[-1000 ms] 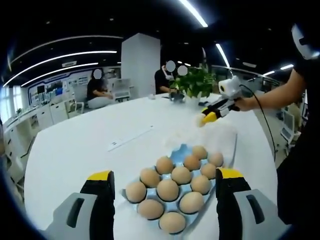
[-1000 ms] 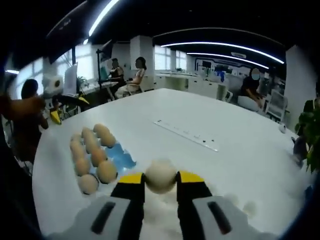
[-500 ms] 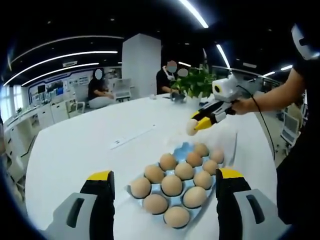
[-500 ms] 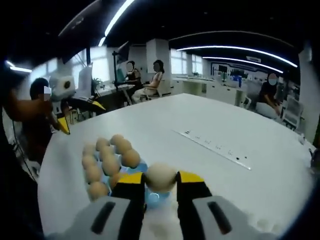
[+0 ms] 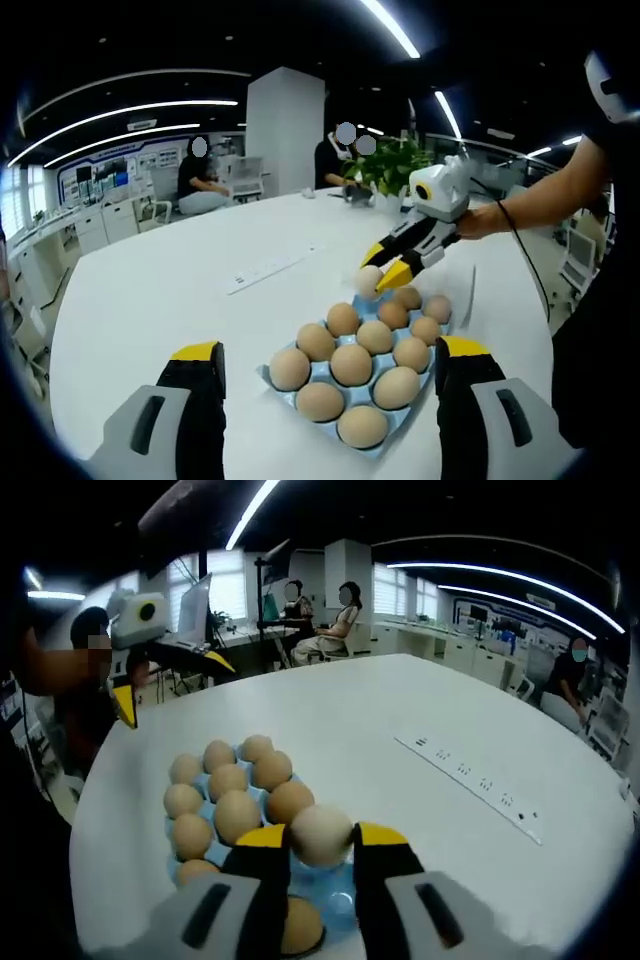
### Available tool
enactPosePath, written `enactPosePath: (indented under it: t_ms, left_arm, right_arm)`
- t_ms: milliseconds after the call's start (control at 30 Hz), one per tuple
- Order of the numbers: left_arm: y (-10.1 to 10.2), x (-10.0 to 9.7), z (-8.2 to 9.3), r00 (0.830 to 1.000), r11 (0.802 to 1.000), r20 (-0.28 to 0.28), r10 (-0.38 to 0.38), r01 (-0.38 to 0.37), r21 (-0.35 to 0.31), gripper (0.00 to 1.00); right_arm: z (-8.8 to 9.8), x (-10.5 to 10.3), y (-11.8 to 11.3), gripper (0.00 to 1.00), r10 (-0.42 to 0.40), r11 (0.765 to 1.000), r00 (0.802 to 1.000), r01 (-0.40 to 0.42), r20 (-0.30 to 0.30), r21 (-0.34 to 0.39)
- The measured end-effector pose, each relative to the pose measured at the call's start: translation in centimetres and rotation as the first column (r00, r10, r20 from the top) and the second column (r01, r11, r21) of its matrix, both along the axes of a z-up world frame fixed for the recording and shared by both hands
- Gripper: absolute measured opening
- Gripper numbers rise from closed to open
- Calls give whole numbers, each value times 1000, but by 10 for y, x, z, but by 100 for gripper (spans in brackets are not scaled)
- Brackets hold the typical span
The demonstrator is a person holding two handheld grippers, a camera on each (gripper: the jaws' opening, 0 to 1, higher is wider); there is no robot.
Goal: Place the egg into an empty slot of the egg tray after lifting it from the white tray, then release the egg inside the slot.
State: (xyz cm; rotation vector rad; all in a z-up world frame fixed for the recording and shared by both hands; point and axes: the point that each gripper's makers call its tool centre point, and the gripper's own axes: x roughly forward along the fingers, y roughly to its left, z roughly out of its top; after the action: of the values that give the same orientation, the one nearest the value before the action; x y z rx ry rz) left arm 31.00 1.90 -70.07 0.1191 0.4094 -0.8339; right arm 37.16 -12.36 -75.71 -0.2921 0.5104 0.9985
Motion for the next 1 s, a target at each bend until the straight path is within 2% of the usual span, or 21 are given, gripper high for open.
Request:
enactPosePath:
  t_ms: [300,633,867,933,1000]
  left_arm:
    - [0,0,0,1000,1000,-1,4,-4,-9,87]
    - [0,1,2,1000,1000,6,11,-11,-9,88]
    - [-1,3,4,1000,1000,11,11,-11,-11,88]
    - [-1,4,4,1000,1000,12,10,-10,-10,88]
    - [-1,4,3,1000,1000,10,9,-9,-10,88]
  right_arm:
    - [-13,0,5,24,30,999,999,-31,-38,-35]
    - [-17,3,6,24,51,997,997,-54,-61,-49]
    - [-21,4,6,24,65,996,992,-72,-104,-56]
    - [-25,2,6,24,81,993,988,-91,-129,-73]
    - [-27,-1,8,24,102,989,988,-113,-116,-95]
